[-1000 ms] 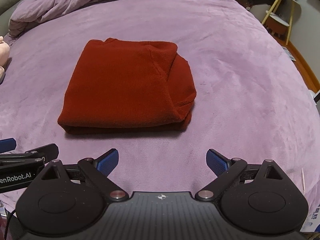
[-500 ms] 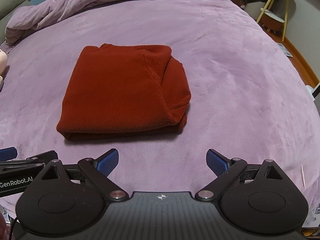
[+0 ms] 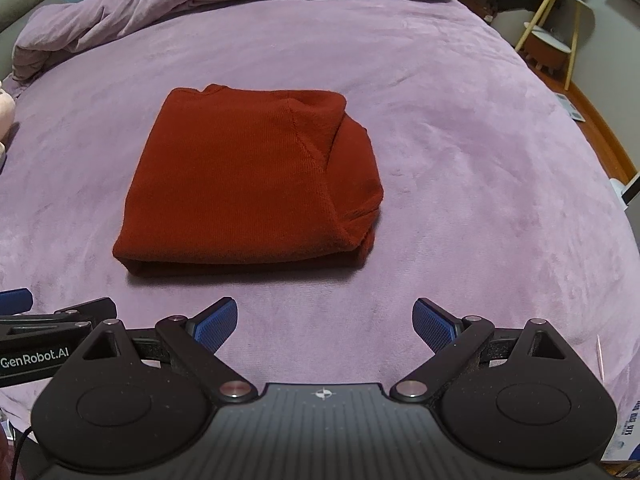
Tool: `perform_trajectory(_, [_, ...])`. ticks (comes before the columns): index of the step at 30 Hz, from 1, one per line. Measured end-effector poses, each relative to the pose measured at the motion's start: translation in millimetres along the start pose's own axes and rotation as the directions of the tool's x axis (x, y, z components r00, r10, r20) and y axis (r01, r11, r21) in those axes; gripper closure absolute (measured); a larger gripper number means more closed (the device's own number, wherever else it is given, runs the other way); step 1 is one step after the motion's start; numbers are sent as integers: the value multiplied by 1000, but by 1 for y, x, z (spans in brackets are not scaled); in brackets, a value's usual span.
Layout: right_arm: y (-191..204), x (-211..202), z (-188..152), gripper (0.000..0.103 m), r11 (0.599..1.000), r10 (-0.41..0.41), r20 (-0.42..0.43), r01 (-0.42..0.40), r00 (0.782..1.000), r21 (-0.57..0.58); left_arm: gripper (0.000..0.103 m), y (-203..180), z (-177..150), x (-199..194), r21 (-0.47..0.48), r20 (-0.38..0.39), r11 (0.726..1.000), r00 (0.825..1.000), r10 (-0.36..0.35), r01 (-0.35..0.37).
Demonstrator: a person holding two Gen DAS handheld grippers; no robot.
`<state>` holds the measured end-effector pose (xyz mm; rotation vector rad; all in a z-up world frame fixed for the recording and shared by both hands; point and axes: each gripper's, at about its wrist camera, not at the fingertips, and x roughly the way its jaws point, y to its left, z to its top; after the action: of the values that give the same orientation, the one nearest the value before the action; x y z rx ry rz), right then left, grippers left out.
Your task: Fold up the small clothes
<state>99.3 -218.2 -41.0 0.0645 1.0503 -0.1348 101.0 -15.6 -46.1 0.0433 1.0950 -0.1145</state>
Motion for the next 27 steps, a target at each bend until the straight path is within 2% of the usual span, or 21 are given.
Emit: perform_trajectory(27, [-4, 1, 2, 8, 1000, -4, -1, 4, 1000, 8, 2, -7, 1, 3, 19, -18, 1000, 1000, 2, -1])
